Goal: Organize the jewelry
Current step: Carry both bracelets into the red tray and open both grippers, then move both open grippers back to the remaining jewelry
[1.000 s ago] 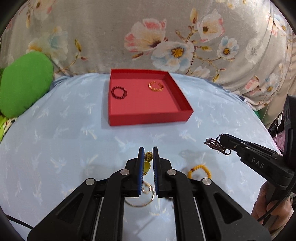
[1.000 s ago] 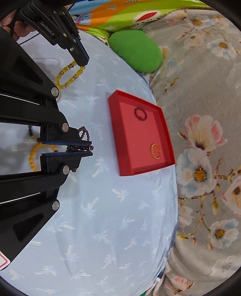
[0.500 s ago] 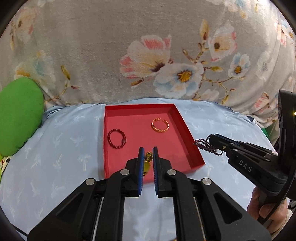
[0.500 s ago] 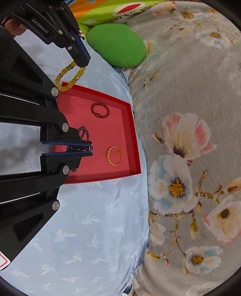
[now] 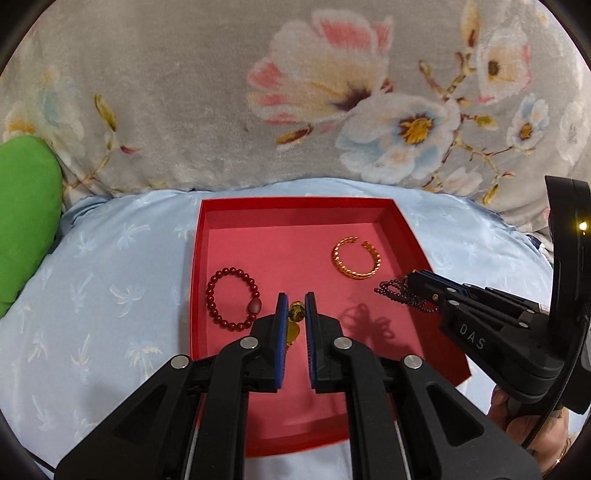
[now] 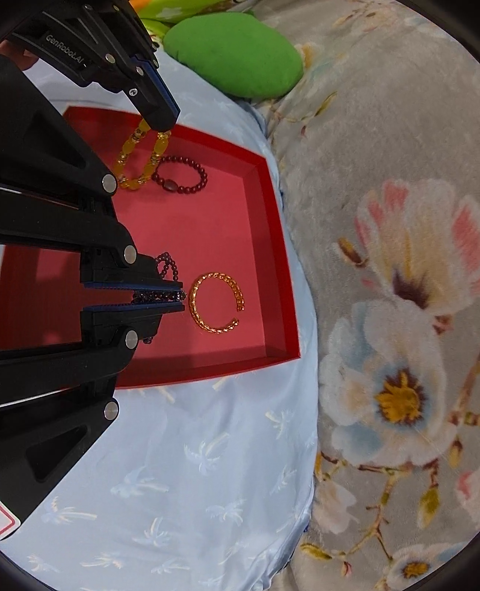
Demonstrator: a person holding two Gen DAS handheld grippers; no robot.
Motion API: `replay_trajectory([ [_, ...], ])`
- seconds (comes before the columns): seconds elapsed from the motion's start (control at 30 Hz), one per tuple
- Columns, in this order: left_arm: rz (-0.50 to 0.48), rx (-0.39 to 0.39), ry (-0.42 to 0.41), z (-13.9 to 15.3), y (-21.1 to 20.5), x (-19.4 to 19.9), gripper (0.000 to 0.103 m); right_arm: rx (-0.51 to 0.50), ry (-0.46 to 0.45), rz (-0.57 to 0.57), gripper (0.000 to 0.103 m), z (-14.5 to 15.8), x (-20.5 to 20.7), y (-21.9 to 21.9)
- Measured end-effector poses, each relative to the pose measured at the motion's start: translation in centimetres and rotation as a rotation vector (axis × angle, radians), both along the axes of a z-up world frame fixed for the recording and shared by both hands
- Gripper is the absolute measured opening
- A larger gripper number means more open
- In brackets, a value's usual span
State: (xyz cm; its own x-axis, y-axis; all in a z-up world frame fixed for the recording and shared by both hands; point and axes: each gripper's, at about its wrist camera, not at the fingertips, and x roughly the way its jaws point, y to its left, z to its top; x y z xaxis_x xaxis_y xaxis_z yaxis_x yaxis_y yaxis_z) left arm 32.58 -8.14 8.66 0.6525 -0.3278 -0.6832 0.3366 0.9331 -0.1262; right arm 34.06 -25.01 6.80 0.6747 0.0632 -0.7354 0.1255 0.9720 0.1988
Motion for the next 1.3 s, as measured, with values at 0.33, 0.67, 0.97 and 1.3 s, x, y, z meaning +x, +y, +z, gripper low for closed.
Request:
replay_trajectory([
  [0.33,0.064,0.016,0.015,-1.6,1.5,1.6,0.013,-0.028,0.019,-0.005,0.024,-1.5,1.2,0.7],
  [0.67,0.118,-0.004,-0.007,-0.6,3.7,0.2,0.038,-0.027,-0.055,-0.023,0.047,1.3,-2.2,0.6],
  [0.97,0.085,-0.012,-0.028,1.2,4.4,-5.7,0.039,0.012,-0.088,-0.010,0.047,3.0,-8.6,1.6],
  [1.3,-0.019,-0.011,0.013,-0.5,4.6,-16.1,0.039,0.023,-0.056,0.018,0.047,1.6,-18.9,4.3],
])
